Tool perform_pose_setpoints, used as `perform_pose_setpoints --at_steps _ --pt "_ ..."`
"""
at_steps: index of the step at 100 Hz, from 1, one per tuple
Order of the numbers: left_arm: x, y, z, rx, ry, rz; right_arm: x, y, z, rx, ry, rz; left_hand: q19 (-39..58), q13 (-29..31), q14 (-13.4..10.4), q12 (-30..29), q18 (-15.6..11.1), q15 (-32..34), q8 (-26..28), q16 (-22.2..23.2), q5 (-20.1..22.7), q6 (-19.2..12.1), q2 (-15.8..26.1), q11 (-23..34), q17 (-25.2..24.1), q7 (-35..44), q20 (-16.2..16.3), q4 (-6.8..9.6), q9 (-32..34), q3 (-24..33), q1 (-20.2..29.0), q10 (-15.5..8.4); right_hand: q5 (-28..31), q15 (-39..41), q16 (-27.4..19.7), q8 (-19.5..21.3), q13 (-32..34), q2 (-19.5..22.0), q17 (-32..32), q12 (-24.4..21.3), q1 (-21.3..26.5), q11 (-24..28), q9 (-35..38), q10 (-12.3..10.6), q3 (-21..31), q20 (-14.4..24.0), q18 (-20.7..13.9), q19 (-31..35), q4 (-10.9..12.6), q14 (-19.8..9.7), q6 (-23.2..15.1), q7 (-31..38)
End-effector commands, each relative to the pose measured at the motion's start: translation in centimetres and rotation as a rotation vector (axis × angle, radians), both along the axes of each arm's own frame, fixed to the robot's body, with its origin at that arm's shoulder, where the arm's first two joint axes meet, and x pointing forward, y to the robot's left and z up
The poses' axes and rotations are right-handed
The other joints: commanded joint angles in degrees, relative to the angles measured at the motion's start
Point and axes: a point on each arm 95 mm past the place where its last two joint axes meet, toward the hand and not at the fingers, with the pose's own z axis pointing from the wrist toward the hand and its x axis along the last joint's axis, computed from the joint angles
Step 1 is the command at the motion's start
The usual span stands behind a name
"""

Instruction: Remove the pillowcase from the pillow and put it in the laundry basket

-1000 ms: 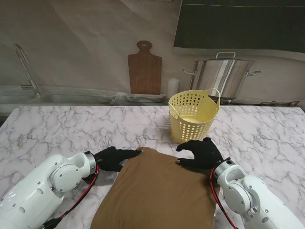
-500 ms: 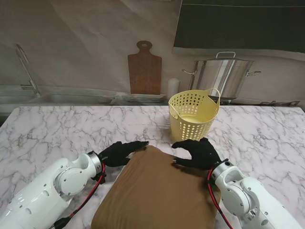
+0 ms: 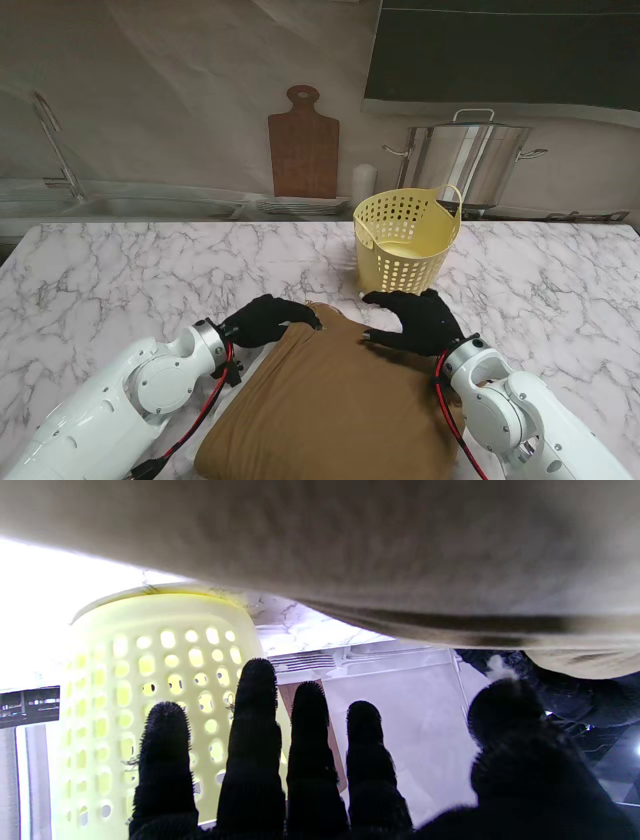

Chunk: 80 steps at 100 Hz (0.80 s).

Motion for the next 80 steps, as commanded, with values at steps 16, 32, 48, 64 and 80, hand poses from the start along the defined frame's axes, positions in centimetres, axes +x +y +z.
perform_pose_setpoints --at_steps 16,32,48,64,80 --pt "0.0 -0.3 2.2 -0.062 -0.103 0.027 0.0 -0.3 0.4 0.034 0.052 -0.036 -17.1 2.7 -1.6 3.9 -0.3 2.6 9.0 2.7 0.5 1.9 2.1 3.3 0.4 7.5 1.6 -0.07 3.8 0.4 4.5 -0.2 -2.9 -3.4 -2.7 -4.6 -1.3 -2.4 2.1 -6.5 -8.2 -5.7 -1.6 4.0 2.3 1.8 0.3 2.3 0.4 2.5 3.7 -5.3" --pt "-0.1 -0.3 4.2 -0.105 -0.190 0.027 0.4 -0.3 0.7 0.017 0.148 -0.038 -16.6 3.3 -2.2 4.5 -0.6 2.8 10.9 2.9 0.7 1.4 2.1 3.8 0.7 8.0 1.5 -0.05 4.5 0.4 4.4 -2.2 -5.9 -5.5 -4.7 -7.8 -4.2 -7.0 1.9 -11.9 -17.4 -9.6 -6.2 6.4 7.8 2.3 0.6 1.7 -2.0 4.5 6.4 -9.6" --pt "-0.4 -0.5 5.7 -0.128 -0.251 0.020 0.7 0.2 0.9 -0.004 0.211 -0.011 -16.4 3.5 -2.4 4.6 -0.8 2.8 11.6 3.0 0.7 1.1 2.2 3.9 0.7 7.7 1.5 -0.05 4.5 0.4 4.4 -2.6 -12.1 -1.2 -2.1 -6.4 2.3 -10.5 3.4 -14.2 -23.8 -13.4 -10.0 7.7 12.5 4.4 1.7 2.8 -4.1 3.5 7.6 -12.6" --pt "-0.6 -0.7 6.3 -0.125 -0.273 0.004 1.0 1.5 0.5 0.002 0.210 0.031 -16.3 3.5 -2.5 4.5 -0.8 2.7 11.7 3.0 0.7 0.8 2.2 3.7 0.6 7.1 1.3 -0.06 4.2 0.4 4.2 -2.9 -10.1 10.1 6.5 1.2 15.0 -19.5 4.7 -10.8 -16.4 -6.3 0.6 3.4 15.6 6.3 3.0 3.5 -3.8 -2.6 7.3 -7.0" --pt "-0.6 -1.0 6.4 -0.141 -0.286 -0.002 1.6 2.7 -0.3 0.038 0.153 0.059 -16.2 3.5 -2.5 4.4 -0.9 2.6 11.7 3.0 0.8 0.6 2.3 3.6 0.7 6.6 1.3 -0.06 4.1 0.4 4.2 -3.0 7.8 36.5 17.7 4.6 26.4 -22.5 13.7 2.2 8.6 16.9 21.8 -7.8 10.6 11.8 -0.6 13.0 0.3 -10.9 0.1 5.9"
